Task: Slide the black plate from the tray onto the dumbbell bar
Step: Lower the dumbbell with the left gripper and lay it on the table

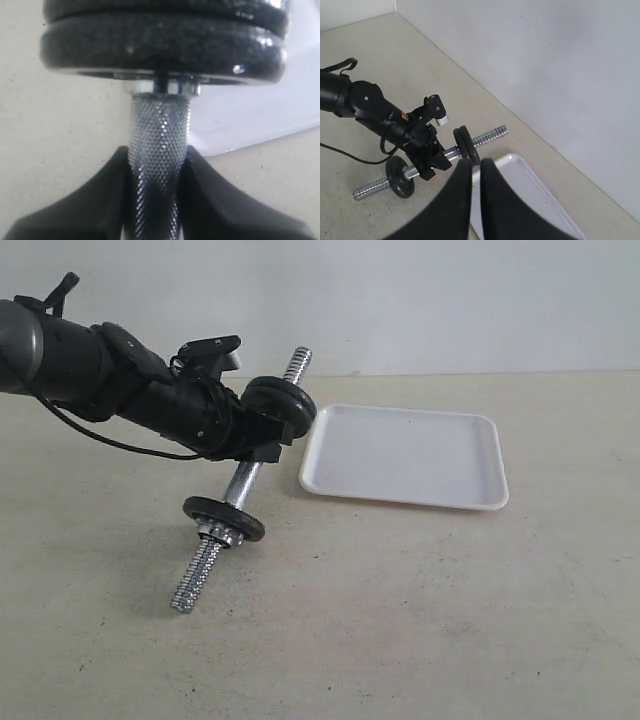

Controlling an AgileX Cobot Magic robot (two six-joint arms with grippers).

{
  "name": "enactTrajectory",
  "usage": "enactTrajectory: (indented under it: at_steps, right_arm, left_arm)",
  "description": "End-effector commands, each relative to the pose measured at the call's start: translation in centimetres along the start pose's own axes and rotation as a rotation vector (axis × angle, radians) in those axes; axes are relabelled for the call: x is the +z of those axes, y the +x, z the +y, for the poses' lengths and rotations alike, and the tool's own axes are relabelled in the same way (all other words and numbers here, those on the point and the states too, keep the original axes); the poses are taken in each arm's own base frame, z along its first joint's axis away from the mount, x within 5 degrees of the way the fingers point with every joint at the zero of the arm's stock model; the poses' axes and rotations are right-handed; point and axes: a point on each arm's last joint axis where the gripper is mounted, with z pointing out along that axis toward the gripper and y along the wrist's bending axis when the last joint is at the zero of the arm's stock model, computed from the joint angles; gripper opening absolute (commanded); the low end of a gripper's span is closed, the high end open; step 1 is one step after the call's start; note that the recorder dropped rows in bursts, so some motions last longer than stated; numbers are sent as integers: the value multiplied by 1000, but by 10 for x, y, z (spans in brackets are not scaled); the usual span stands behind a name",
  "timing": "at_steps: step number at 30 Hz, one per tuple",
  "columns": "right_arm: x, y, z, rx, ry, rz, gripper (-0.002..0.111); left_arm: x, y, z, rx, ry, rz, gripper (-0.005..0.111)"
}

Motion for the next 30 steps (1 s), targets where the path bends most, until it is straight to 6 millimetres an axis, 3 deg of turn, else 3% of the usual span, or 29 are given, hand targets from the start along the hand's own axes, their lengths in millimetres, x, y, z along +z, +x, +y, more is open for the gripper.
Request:
enactTrajectory:
  at_steps: [1,5,11,30]
  right_arm:
    - [-5,-2,2,2,-1,-15,4]
    - [-5,-2,2,2,-1,-15,4]
    - [-5,-2,2,5,-3,-16,4]
    - [-5,-3,3,10,-7,-20,4]
  left_arm:
    - [-34,-42,-1,-41,-37,-205,4]
    - [-30,-39,1,-46,-33,-185,4]
    - [-4,-20,9,-64,-14,-87,4]
    - [-2,-18,9,-27,-16,-82,4]
